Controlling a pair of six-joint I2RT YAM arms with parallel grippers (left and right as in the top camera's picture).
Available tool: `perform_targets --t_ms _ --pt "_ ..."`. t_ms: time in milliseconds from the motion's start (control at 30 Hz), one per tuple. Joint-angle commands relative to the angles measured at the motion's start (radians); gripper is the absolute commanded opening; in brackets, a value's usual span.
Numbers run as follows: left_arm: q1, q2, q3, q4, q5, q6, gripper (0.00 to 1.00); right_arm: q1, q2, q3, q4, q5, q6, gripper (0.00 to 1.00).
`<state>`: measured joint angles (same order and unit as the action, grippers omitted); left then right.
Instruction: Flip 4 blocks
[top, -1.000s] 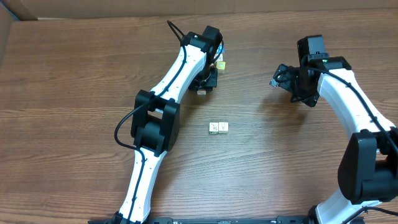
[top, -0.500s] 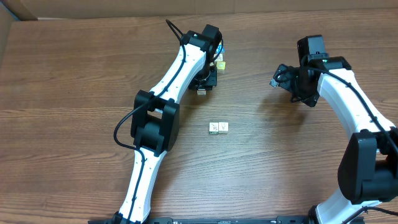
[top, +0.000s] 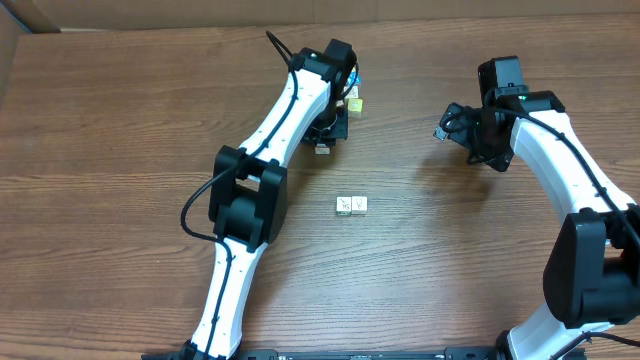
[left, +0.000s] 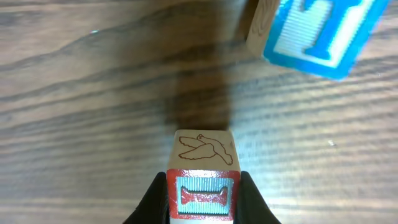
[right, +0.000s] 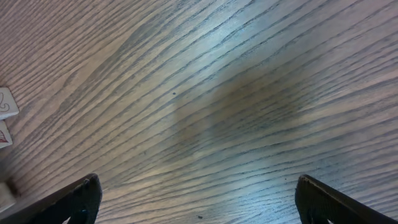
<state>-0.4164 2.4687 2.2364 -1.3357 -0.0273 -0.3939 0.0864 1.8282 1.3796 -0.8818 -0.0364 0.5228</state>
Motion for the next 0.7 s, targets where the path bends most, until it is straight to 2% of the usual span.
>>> perform_targets --t_ms 0,400,667 --pt "0.01 -0.124 0.02 -0.047 -0.006 -0.014 0.09 -0.002 -0.003 0.011 0.005 0.009 -0.004 1.0" --pt "-0.014 -0.284 0.02 -0.3 -0.002 -0.063 0.09 -0.002 -0.003 0.011 0.005 0.009 -0.004 1.0" --pt "-0.079 -0.372 0.004 -0.354 -0.003 -0.093 0.09 -0.002 -0.003 0.011 0.005 0.009 -0.004 1.0"
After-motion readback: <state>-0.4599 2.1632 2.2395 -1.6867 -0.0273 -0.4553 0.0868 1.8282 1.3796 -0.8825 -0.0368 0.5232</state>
